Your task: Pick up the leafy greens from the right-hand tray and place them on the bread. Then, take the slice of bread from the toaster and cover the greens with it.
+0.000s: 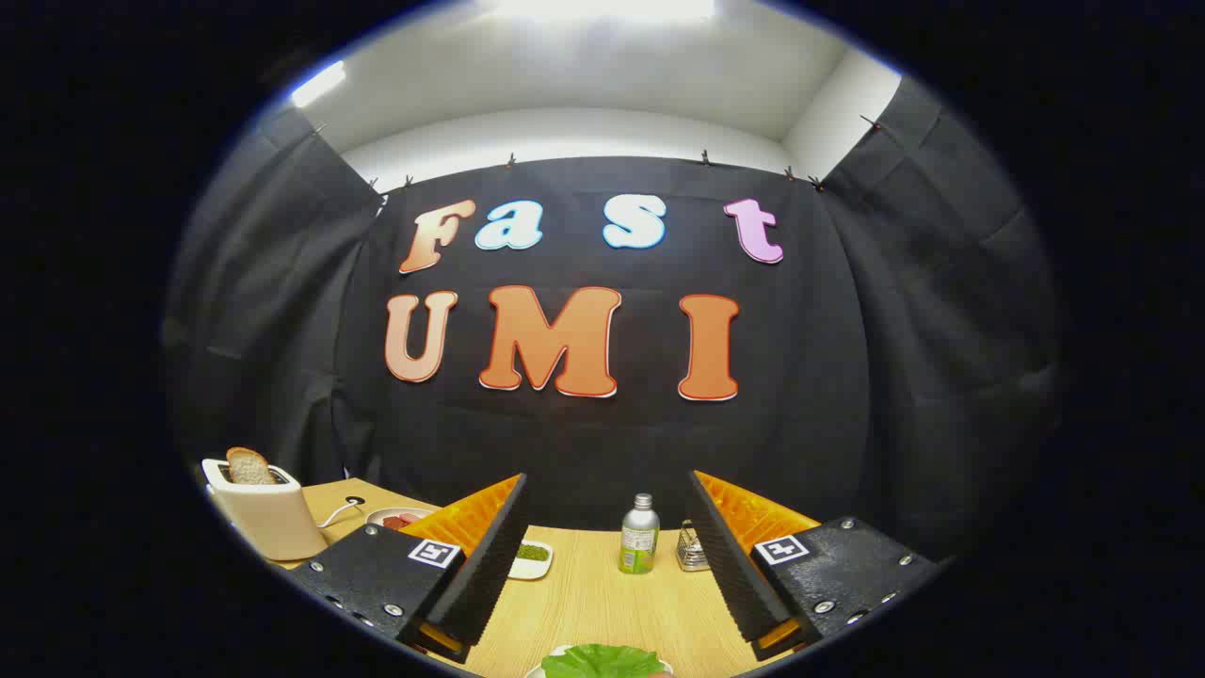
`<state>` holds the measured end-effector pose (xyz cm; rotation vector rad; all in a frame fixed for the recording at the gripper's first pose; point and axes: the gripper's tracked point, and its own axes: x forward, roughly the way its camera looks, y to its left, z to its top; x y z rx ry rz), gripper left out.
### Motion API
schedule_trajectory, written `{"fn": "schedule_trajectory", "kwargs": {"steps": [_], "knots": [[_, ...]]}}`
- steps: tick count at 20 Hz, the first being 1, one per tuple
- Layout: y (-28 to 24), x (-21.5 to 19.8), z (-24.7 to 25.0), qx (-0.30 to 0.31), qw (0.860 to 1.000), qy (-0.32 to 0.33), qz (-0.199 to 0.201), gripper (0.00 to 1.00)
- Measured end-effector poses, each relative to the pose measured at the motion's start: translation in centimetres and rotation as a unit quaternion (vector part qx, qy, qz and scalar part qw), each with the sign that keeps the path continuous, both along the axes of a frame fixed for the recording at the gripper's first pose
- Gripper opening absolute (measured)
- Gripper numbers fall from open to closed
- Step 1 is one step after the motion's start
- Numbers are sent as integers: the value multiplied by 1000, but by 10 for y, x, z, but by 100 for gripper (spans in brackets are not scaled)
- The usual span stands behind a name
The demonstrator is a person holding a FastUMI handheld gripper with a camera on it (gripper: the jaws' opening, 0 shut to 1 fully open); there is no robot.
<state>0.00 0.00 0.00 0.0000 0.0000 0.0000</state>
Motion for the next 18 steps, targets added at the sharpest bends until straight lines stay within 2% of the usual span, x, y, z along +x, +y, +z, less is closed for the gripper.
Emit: {"fn": "schedule_trajectory", "kwargs": {"steps": [5, 9, 14, 18], "knots": [[16, -5, 3, 19, 1000, 8, 15, 98], [16, -8, 5, 33, 999, 11, 12, 98], [21, -10, 8, 28, 999, 19, 20, 98], [21, -10, -6, 25, 997, 69, 31, 97]]}}
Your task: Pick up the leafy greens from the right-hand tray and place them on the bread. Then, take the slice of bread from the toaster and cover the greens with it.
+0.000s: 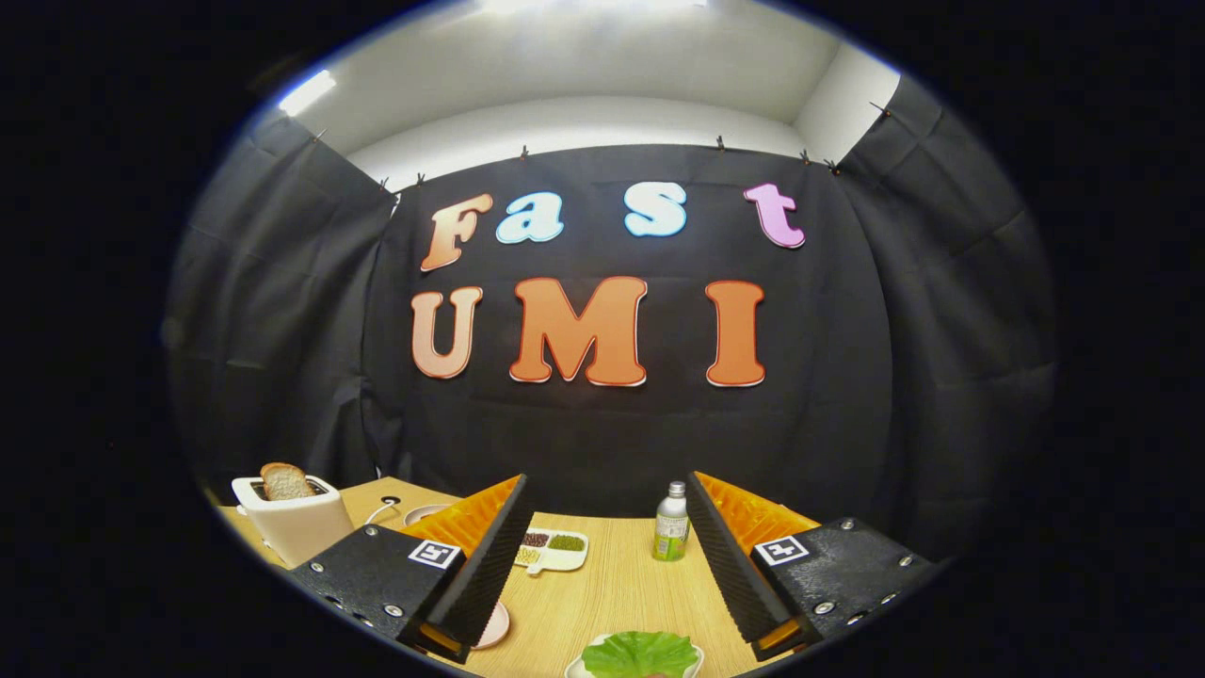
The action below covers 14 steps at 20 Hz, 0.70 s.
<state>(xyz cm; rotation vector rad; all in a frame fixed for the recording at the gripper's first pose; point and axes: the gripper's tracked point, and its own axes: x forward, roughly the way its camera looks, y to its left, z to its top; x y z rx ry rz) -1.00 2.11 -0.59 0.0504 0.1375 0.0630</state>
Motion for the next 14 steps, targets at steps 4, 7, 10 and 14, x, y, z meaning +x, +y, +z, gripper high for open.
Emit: {"fn": "schedule_trajectory", "kwargs": {"steps": [4, 7, 10, 14], "knots": [[2, 2, -25, 7, 997, 79, 22, 98], [4, 5, -42, 7, 991, 124, 37, 98], [0, 6, -62, 2, 985, 167, 44, 98], [-8, 0, -98, -12, 970, 236, 51, 98]]}}
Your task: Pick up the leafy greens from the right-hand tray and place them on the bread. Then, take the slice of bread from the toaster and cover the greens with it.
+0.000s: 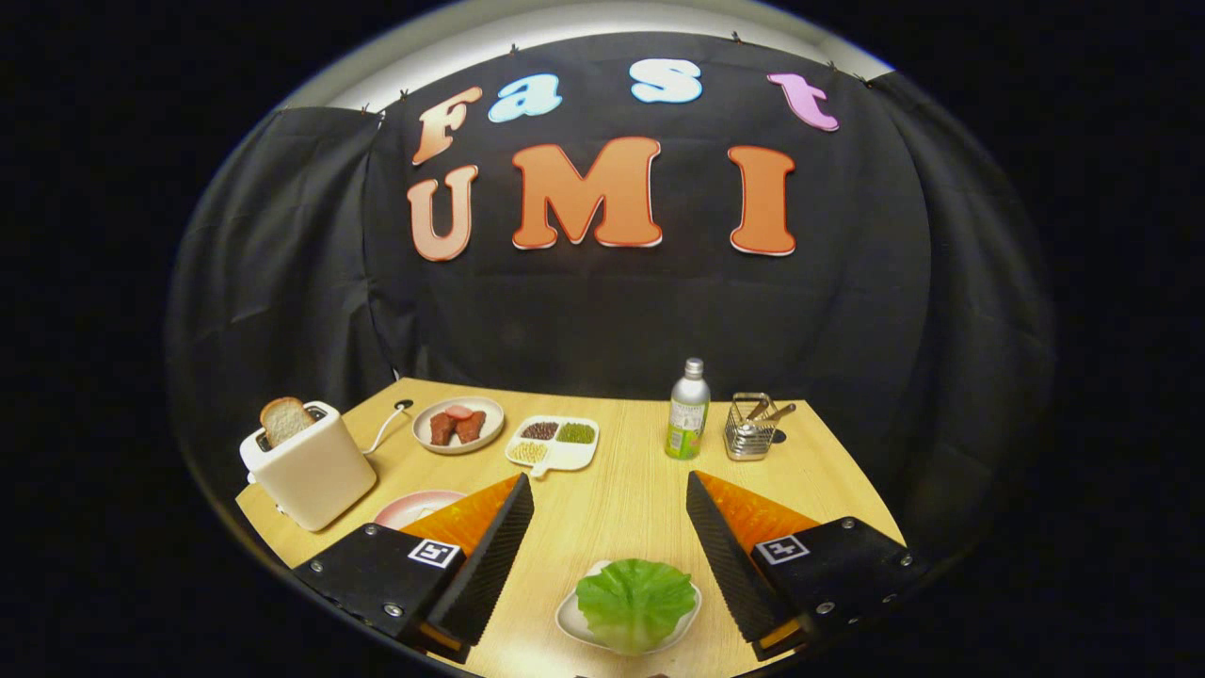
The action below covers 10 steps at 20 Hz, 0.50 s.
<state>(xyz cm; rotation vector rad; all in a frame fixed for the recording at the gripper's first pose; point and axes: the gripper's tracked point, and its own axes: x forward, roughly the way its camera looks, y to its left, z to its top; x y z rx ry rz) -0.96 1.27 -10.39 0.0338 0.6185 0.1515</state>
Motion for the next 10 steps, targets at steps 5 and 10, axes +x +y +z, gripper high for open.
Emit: {"fn": "schedule_trajectory", "kwargs": {"steps": [5, 10], "knots": [[-4, -11, -45, -11, 995, 95, 21, 98], [-1, -28, -91, -2, 980, 194, 41, 98]]}}
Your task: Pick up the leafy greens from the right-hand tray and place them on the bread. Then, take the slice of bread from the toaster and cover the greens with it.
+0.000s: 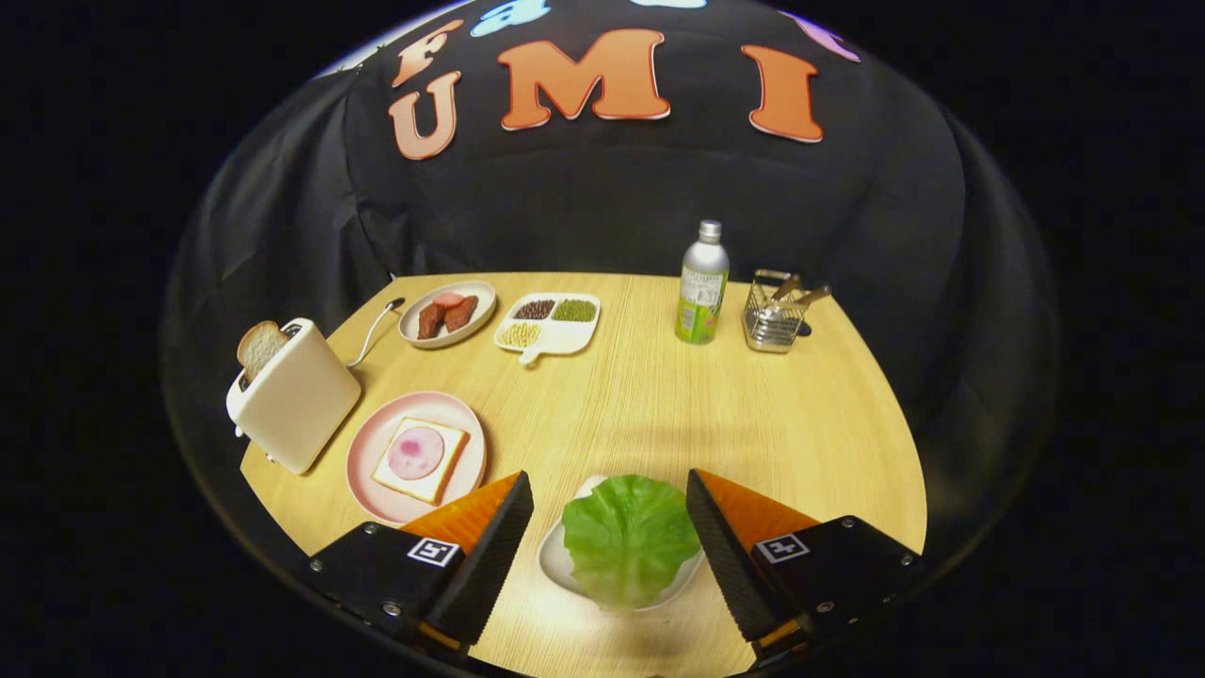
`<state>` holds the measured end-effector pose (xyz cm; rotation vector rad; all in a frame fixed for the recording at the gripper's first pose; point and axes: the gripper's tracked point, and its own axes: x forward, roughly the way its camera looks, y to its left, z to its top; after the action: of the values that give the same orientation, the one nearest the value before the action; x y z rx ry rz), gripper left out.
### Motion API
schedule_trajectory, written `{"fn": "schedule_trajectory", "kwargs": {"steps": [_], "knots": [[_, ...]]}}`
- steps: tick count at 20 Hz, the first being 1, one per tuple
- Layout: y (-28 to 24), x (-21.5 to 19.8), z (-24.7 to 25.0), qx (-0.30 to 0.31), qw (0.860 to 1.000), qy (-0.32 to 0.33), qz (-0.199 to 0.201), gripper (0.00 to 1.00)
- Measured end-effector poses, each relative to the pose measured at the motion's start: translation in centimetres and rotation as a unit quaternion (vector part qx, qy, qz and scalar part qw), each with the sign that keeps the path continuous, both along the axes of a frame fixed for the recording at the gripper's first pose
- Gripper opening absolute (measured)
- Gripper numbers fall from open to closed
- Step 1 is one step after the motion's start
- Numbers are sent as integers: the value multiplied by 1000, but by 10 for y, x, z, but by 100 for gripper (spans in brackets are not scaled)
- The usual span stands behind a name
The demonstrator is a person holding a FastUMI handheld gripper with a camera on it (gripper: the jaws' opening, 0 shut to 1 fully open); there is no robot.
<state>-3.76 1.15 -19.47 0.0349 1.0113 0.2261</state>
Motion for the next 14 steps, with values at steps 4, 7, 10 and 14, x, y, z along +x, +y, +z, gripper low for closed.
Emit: {"fn": "schedule_trajectory", "kwargs": {"steps": [4, 7, 10, 14], "knots": [[-4, -12, -37, -12, 998, 65, 20, 98], [-7, -20, -60, -25, 994, 99, 29, 98], [-11, -24, -78, -40, 991, 120, 33, 96], [-15, -29, -99, -63, 986, 145, 49, 96]]}}
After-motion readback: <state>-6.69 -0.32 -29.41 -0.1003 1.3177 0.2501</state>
